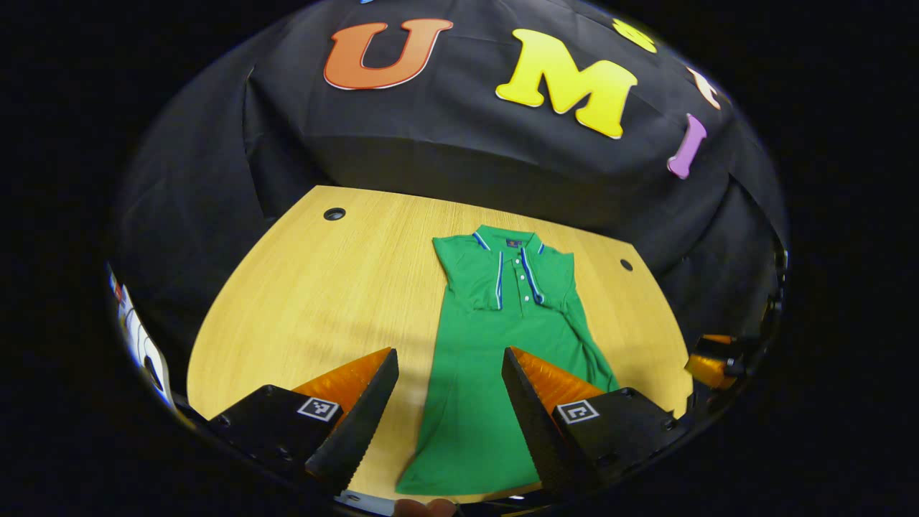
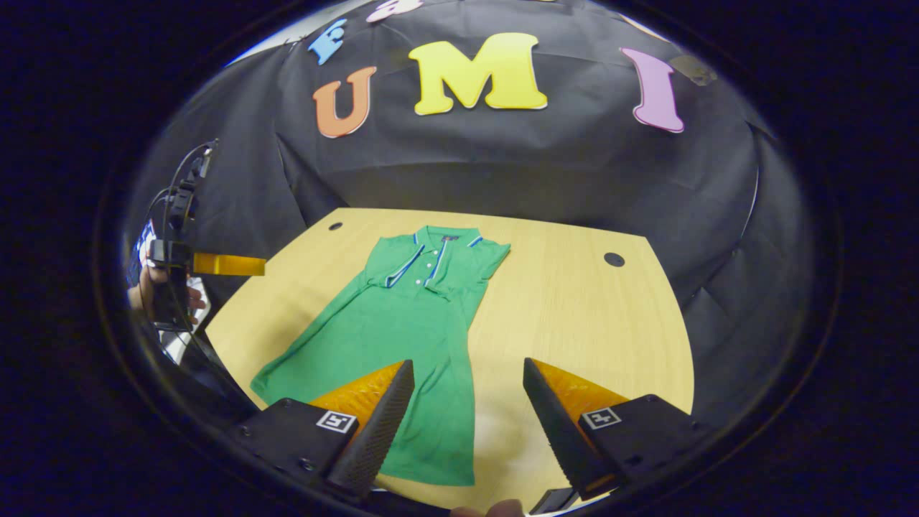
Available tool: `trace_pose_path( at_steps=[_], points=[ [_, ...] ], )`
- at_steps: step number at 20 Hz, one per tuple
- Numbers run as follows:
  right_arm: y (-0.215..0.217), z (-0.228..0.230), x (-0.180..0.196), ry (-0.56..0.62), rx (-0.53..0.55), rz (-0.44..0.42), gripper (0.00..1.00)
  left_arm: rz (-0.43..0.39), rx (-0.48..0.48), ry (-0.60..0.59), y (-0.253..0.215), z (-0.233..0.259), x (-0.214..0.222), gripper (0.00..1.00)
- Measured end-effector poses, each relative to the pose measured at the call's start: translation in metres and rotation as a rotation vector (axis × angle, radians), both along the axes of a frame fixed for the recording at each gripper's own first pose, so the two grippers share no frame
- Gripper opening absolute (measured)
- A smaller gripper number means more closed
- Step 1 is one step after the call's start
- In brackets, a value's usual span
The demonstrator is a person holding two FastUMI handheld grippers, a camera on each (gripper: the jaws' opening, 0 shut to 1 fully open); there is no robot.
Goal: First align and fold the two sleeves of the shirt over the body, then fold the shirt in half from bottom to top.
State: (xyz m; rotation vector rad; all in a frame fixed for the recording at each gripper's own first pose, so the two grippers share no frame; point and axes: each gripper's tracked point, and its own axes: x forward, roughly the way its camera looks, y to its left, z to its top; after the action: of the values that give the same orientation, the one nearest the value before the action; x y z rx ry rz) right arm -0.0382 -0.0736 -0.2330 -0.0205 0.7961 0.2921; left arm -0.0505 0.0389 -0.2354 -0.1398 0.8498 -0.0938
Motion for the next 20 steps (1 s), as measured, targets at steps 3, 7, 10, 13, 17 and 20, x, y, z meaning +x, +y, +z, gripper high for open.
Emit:
trace_pose_path(
  at_steps=[3, 7, 10, 13, 17, 20],
  points=[
    [0.005, -0.013, -0.024, 0.036, -0.05, 0.022, 0.98, -0.075, 0.015, 0.069, 0.006, -0.019, -0.053, 0.94],
    [0.006, -0.039, -0.068, 0.124, -0.095, 0.044, 0.98, -0.13, -0.011, 0.216, 0.012, -0.053, -0.12, 0.94],
    [-0.003, -0.062, -0.095, 0.184, -0.162, 0.051, 0.98, -0.165, -0.069, 0.307, 0.005, -0.084, -0.155, 0.94],
    [-0.01, -0.09, -0.119, 0.268, -0.206, 0.055, 0.97, -0.186, -0.059, 0.381, 0.011, -0.115, -0.177, 0.94],
    [-0.024, -0.122, -0.137, 0.4, -0.214, -0.007, 0.97, -0.196, -0.039, 0.451, 0.016, -0.14, -0.19, 0.94],
    [-0.02, -0.138, -0.137, 0.457, -0.2, -0.035, 0.97, -0.195, -0.035, 0.464, 0.013, -0.14, -0.19, 0.94]
  ],
)
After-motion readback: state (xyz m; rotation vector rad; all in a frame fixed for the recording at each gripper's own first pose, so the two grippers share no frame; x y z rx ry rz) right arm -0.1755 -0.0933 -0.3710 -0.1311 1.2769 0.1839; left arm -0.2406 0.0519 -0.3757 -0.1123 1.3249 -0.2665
